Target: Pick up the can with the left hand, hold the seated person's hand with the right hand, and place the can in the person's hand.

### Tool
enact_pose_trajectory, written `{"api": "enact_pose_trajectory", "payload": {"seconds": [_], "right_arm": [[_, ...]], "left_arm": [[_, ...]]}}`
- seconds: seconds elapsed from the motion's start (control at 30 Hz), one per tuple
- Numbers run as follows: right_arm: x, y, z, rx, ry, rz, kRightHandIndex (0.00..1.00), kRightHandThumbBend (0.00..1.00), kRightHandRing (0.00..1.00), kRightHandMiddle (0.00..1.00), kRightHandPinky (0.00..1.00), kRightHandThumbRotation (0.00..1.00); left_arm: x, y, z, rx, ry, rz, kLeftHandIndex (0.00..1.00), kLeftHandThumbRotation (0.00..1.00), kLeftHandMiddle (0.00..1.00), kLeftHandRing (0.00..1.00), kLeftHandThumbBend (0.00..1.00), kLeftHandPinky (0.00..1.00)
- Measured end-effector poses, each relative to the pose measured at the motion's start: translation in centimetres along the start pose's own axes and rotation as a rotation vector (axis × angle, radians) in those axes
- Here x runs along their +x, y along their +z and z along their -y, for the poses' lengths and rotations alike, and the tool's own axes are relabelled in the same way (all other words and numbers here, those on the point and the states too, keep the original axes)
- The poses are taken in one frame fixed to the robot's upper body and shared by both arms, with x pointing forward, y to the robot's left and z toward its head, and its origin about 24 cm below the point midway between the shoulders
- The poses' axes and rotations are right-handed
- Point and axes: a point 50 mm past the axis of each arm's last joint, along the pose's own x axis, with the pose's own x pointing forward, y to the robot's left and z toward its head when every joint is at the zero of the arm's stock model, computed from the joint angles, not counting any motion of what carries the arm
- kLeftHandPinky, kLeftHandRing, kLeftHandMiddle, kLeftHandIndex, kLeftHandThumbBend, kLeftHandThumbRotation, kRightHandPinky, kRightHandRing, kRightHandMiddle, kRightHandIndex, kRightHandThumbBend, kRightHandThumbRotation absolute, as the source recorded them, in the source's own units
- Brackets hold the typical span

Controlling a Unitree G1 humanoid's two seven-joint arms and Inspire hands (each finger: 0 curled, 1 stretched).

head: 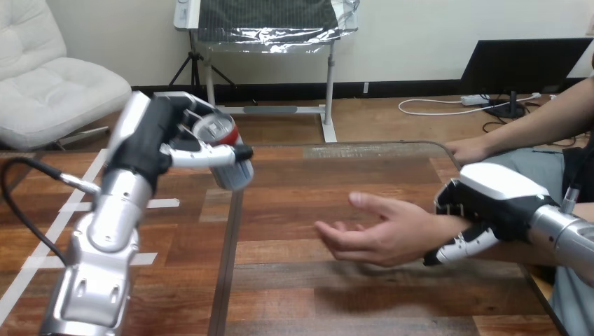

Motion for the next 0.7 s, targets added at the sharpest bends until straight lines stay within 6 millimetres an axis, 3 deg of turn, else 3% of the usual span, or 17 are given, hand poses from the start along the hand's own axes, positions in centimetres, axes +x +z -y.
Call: {"api": "enact_pose_trajectory", "payload": {"seconds": [0.7], "right_arm": [[1.2, 2.4, 1.2, 0.024, -0.022, 0.072, 0.38, 0.77, 0.32, 0.38, 0.27, 0.35]], "left_arm": [[1.2, -3.0, 3.0, -0.018, -0.096, -0.100, 0.51, 0.00, 0.46, 0.39, 0.67, 0.33]]}}
